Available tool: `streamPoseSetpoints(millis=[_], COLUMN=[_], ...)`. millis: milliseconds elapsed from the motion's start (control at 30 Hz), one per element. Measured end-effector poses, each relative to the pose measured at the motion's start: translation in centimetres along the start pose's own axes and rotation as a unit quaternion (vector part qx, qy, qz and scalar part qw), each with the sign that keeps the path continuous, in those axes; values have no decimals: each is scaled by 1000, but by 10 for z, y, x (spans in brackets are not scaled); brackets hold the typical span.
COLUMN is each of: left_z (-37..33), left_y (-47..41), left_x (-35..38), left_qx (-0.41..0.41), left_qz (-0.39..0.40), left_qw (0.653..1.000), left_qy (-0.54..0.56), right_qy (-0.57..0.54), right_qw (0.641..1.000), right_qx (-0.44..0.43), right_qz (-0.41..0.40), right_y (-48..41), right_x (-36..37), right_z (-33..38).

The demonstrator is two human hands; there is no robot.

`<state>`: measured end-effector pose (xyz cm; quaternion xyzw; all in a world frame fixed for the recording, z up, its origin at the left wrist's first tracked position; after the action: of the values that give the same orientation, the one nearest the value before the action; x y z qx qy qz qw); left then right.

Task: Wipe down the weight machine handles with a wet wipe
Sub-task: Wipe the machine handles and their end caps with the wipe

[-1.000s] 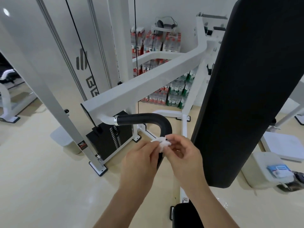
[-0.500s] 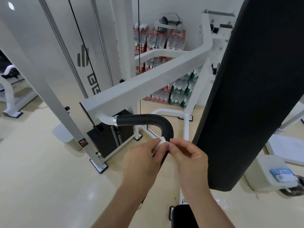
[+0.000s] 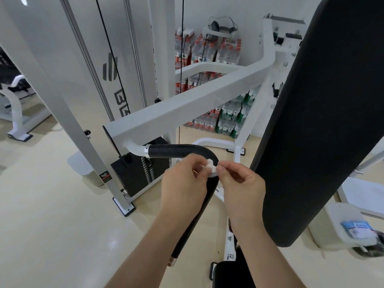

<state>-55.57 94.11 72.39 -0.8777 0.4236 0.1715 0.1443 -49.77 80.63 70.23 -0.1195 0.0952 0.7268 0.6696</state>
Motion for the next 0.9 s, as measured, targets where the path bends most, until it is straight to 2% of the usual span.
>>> streamPoseSetpoints(millis=[67,167,233,367,533,600,733,900], left_z=[-4,-7,-4,-1,1,-3,-10,-8], left_y=[0,12,16,6,2,2,-10,-15], left_x=[3,4,5,5,3,4,4,-4], left_qx=[11,94,120,105,68,83,140,167], left_qz=[7,15,23,16,6,15,1,-44], left_qw=[1000,995,992,994,998,996,984,972], left_qy=[12,-27,-29,-36,-17,-36,-110,-157], right_qy=[54,126,164,190,224,211,215,260], right_qw=[997,984,972,957,922,924,944,898], right_qx=[-63,-122,-164,-216,-315,-319,-251,-353], right_qz=[-7,-29,-45,-40,-36,-21,-2,-38], right_y=[9,12,8,-2,9,9,-17,8], right_x=[4,6,5,13,19,19,29,26], right_z=[8,15,25,41,51,51,51,56])
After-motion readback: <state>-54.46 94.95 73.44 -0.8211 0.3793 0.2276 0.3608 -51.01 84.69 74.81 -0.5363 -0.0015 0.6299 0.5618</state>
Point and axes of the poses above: each hand's wrist, its own y-axis away from the middle knuckle, its own x-axis out of the palm, z = x × y, the point moved 7 cm from there along -y, towards the middle knuckle, and after that the axes turned 10 degrees about y, right-handed, at the moved point
